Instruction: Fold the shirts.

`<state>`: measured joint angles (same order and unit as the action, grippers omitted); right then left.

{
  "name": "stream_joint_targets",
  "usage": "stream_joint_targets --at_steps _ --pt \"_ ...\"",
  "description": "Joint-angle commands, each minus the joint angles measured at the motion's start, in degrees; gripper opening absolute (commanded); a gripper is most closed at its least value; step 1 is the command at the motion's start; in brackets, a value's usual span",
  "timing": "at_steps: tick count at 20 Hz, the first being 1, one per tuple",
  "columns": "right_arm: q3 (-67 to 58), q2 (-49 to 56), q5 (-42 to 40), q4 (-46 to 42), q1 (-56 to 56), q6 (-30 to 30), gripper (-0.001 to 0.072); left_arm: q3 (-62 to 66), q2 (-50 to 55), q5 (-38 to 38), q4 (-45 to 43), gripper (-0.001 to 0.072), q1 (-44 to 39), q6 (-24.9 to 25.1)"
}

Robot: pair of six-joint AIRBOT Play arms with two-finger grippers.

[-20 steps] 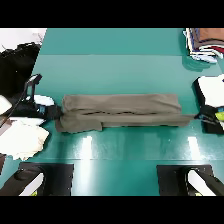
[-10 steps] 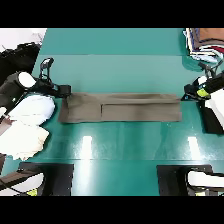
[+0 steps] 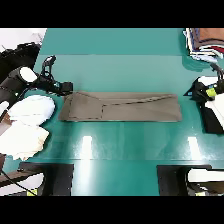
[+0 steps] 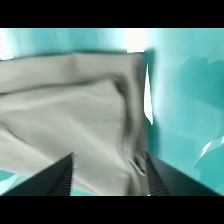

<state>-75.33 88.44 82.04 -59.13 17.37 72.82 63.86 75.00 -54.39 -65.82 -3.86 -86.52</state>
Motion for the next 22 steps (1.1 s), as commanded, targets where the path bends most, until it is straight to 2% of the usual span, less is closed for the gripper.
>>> stream_joint_targets --at_steps 1,3,8,9,10,11,12,15,22 --pt "6.75 0.61 0.17 2.05 6.19 -5.20 0.0533 0.28 0.13 0.15 5.95 0.0033 0.02 -0.02" --pt "9.75 3.15 0.26 6.05 7.17 -7.82 0.0532 0.28 0.22 1.42 8.92 0.0033 -0.81 0.02" --pt "11.45 9.27 -0.31 12.70 2.99 -12.31 0.0529 0.11 0.85 4.24 8.85 0.0024 -7.54 -1.20" --pt "11.45 9.77 -0.61 13.62 1.64 -13.03 0.0483 0.11 0.96 5.38 8.92 0.0024 -8.79 -2.29" --pt "11.45 9.94 -1.01 14.27 0.61 -13.86 0.0413 0.13 1.27 6.69 8.92 0.0024 -10.19 -3.82" --pt "11.41 9.90 -1.33 14.64 -0.37 -14.43 0.0231 0.17 1.88 7.67 8.92 0.0024 -11.52 -4.83" --pt "11.08 9.79 -1.27 14.62 -1.16 -14.88 0.0012 0.35 2.82 8.11 8.96 0.0024 -12.90 -5.07" --pt "7.04 7.91 2.58 15.47 -2.54 -15.10 0.0015 2.73 8.61 8.13 9.29 0.0023 -16.87 -4.98" --pt "-8.87 -4.17 3.43 17.68 -13.84 -2.97 0.0015 19.37 25.22 4.68 9.31 0.0023 -24.17 -4.22"
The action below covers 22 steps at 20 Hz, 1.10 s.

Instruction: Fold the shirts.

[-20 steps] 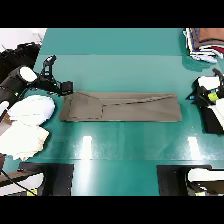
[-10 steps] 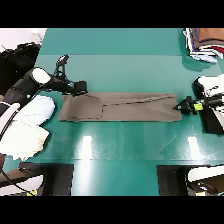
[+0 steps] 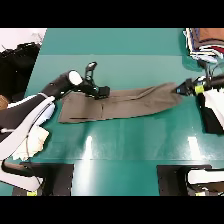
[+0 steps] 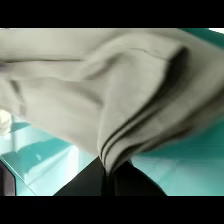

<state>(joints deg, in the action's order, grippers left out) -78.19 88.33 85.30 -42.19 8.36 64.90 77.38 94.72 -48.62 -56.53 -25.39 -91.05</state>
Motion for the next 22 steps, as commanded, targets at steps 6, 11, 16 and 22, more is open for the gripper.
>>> stream_joint_targets --at_steps 6,11,16,22 --pt "-19.06 -5.73 -2.45 3.50 -17.20 9.29 0.0016 10.82 10.40 -1.09 0.79 0.0023 -4.74 1.27" --pt "-23.96 -4.83 -4.83 6.88 -24.11 9.27 0.0016 10.82 10.86 0.24 1.20 0.0024 -5.05 2.60" --pt "-25.09 -2.19 -5.20 6.64 -29.29 9.22 0.0016 10.84 10.05 -0.98 0.76 0.0023 -4.07 2.99" --pt "-24.83 -0.79 -12.59 6.75 -37.03 8.94 0.0016 10.82 -3.13 -5.99 -10.51 0.0024 8.04 3.02"
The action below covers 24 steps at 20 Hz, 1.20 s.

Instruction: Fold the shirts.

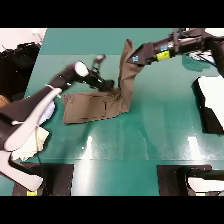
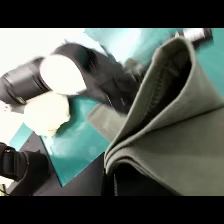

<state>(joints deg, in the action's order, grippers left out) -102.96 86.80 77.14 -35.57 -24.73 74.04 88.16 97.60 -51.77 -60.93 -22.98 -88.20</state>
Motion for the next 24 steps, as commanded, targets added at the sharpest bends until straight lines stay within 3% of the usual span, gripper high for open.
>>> stream_joint_targets --at_steps 1,3,6,7,9,10,11,13,16,21,23,24 --pt "-0.07 1.60 -7.17 0.11 -6.45 -0.20 0.0017 0.04 -9.33 -3.72 -8.59 0.0024 8.81 0.20" --pt "-0.17 4.46 -12.61 0.42 -12.17 -0.22 0.0017 0.04 -15.63 -4.79 -12.70 0.0024 14.88 0.20" --pt "-3.17 12.74 -20.41 6.56 -21.49 -7.02 0.0019 0.04 -23.10 -5.55 -15.89 0.0024 22.56 0.22" --pt "-5.75 16.48 -23.10 7.19 -24.52 -7.23 0.0076 0.04 -24.96 -6.16 -15.89 0.0024 24.74 0.20" --pt "-11.23 23.06 -24.44 7.10 -28.74 -7.69 0.0525 0.04 -27.17 -7.30 -15.89 0.0024 27.93 0.20" --pt "-13.57 25.51 -22.64 7.08 -29.75 -7.69 0.0600 0.04 -27.78 -8.20 -15.89 0.0024 28.94 0.22" --pt "-15.63 27.23 -18.53 7.08 -29.90 -7.67 0.0588 0.04 -28.04 -9.29 -15.85 0.0024 29.73 0.48" --pt "-14.29 26.69 -13.44 7.04 -28.02 -7.34 0.0400 0.04 -28.00 -11.45 -16.00 0.0025 30.10 1.79" --pt "-5.40 21.11 -9.33 4.50 -21.57 -6.97 0.0396 0.04 -27.96 -12.20 -15.50 0.0024 30.10 1.86" --pt "14.34 8.96 -8.20 -8.44 -6.82 -1.05 0.0377 0.04 -27.96 -12.57 -15.21 0.0025 30.10 1.86" --pt "22.16 5.66 -10.69 -8.68 -1.14 0.85 0.0421 0.02 -27.93 -12.37 -14.88 0.0024 30.10 1.86" --pt "25.57 5.01 -12.46 -6.49 0.98 0.96 0.0604 0.02 -27.85 -12.15 -14.01 0.0024 30.10 1.86"
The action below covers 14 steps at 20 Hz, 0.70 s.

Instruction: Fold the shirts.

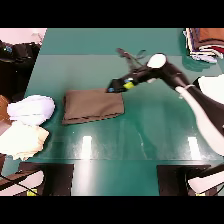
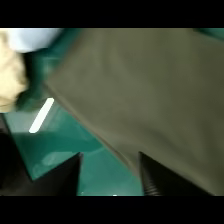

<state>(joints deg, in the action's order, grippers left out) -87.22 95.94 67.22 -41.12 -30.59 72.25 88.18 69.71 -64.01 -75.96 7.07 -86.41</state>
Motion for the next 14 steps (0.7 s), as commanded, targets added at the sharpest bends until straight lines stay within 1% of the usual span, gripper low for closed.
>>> stream_joint_targets --at_steps 1,3,5,9,11,12,13,14 --pt "12.22 -3.96 -3.85 1.27 8.28 2.75 0.0655 -0.17 0.04 0.42 1.77 0.0024 0.04 0.07" --pt "15.28 -1.95 -6.10 5.70 9.16 2.73 0.0654 -0.26 0.07 0.57 2.75 0.0024 -0.39 0.11" --pt "15.50 1.44 -6.62 7.08 7.78 2.71 0.0653 -0.28 0.04 1.03 2.78 0.0024 -1.20 0.57" --pt "8.81 9.68 -5.62 7.21 2.03 2.73 0.0647 -0.28 0.07 1.46 2.84 0.0024 -3.80 1.36" --pt "4.02 13.18 -4.44 7.28 -0.76 2.75 0.0551 -0.28 0.04 1.42 2.84 0.0025 -5.27 1.38" --pt "1.90 14.43 -4.15 7.17 -1.88 2.75 0.0549 -0.28 0.07 1.42 2.82 0.0025 -6.08 1.36" --pt "-0.17 15.34 -4.22 7.08 -2.89 2.73 0.0447 -0.26 0.04 1.42 2.84 0.0025 -6.86 1.36" --pt "-1.84 15.91 -4.46 6.99 -3.56 2.71 0.0262 -0.28 0.04 1.42 2.86 0.0024 -7.72 1.36"
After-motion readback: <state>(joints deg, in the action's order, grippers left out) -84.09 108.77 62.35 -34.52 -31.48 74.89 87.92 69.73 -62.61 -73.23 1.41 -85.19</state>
